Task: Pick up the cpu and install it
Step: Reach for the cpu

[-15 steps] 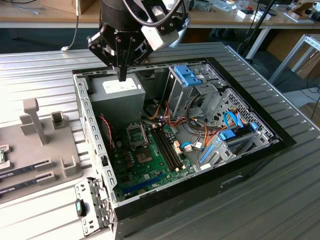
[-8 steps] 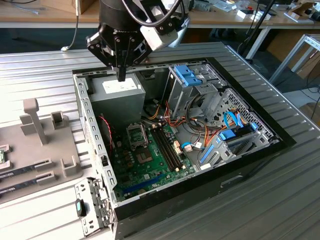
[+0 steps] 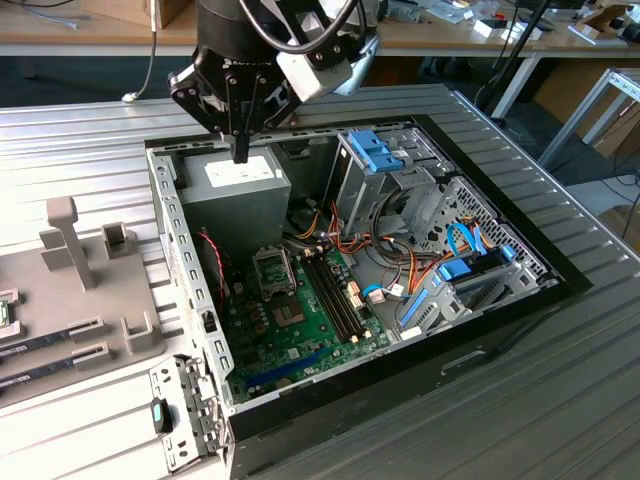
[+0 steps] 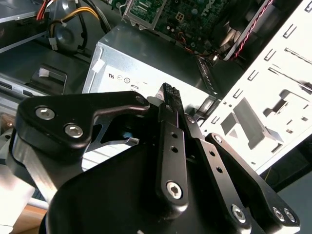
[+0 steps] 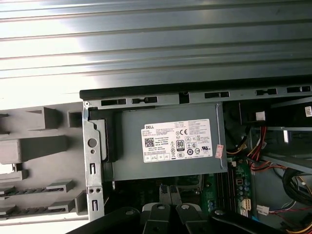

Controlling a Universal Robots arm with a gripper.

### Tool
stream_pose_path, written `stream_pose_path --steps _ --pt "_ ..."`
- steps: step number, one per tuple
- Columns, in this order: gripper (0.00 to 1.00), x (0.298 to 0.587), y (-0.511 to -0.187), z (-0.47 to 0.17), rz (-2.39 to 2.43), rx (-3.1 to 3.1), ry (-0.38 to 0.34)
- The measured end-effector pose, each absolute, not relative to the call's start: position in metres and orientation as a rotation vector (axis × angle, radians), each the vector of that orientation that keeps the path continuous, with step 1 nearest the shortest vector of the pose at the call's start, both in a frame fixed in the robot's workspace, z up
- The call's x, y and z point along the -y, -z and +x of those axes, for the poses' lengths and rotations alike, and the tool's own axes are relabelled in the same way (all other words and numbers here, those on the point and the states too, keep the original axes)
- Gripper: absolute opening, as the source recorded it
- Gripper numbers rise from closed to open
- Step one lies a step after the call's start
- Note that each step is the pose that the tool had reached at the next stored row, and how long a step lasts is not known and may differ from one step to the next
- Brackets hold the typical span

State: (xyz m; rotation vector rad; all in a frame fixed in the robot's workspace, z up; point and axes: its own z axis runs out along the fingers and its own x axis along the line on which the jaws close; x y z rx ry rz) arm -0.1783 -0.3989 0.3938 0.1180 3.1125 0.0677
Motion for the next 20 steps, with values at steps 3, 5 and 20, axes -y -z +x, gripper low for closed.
stream_pose_path --steps 3,5,20 --pt "0.11 0.3989 -0.3938 -0.1793 0.118 -3.112 -0.068" --pt "0.11 0.3989 -0.3938 -0.1802 0.118 -3.112 -0.068" --pt "0.11 0.3989 -0.3938 -0.1851 0.118 -3.112 -0.068"
